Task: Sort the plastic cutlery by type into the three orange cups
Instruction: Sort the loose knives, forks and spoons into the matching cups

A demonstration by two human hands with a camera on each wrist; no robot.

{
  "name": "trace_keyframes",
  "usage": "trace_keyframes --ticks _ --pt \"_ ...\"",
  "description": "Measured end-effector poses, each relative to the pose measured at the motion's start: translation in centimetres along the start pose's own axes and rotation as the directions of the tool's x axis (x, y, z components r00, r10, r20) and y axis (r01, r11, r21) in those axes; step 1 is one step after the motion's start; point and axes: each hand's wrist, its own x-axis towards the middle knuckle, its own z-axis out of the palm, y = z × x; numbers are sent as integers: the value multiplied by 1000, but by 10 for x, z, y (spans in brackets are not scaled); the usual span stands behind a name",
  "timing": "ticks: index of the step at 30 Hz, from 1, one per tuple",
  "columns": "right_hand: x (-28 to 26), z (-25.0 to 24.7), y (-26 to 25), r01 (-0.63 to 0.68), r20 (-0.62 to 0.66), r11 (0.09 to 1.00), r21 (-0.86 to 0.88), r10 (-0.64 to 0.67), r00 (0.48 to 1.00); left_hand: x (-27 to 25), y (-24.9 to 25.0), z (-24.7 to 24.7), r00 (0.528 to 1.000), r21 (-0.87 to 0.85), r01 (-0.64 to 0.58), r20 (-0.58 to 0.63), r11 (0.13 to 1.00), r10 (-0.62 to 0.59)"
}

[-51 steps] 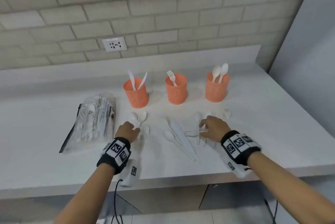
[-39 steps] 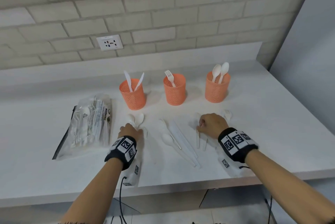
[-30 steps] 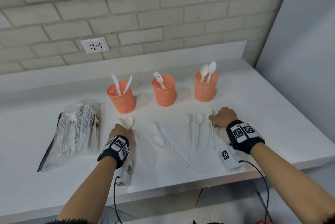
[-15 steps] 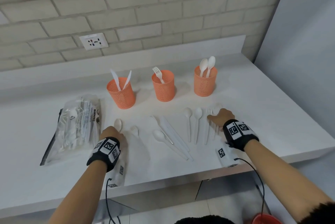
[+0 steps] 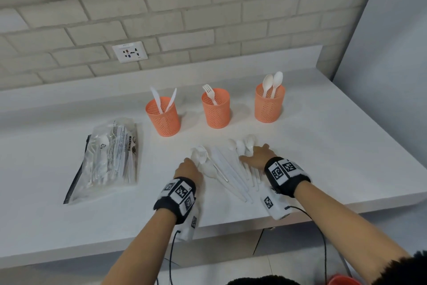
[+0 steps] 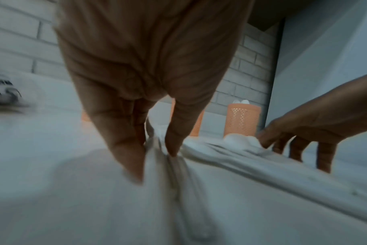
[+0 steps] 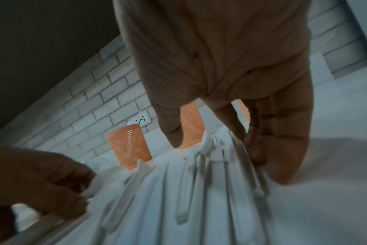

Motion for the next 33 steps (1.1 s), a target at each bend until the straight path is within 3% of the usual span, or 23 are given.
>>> trace_keyframes --ticks 5,13,18,21,25,29,33 --pt "0 7 -11 52 57 997 50 -55 997 0 27 7 984 -99 -106 134 989 119" --pt "-6 12 -24 45 51 999 28 -46 998 6 28 17 981 -276 31 191 961 23" --pt "-2 8 -43 28 124 997 77 -37 992 5 45 14 942 -550 157 333 820 43" --pt "-1 4 -45 12 180 984 178 -45 983 5 54 14 937 -616 154 339 772 83" --pt "-3 -1 -44 -21 216 960 279 -42 975 9 66 13 931 -632 229 364 740 22" --pt "-4 3 -50 -31 227 968 248 -27 973 16 74 20 930 -640 248 368 727 6" --pt "-6 2 -53 35 157 996 76 -47 987 14 81 24 945 -636 151 318 757 79"
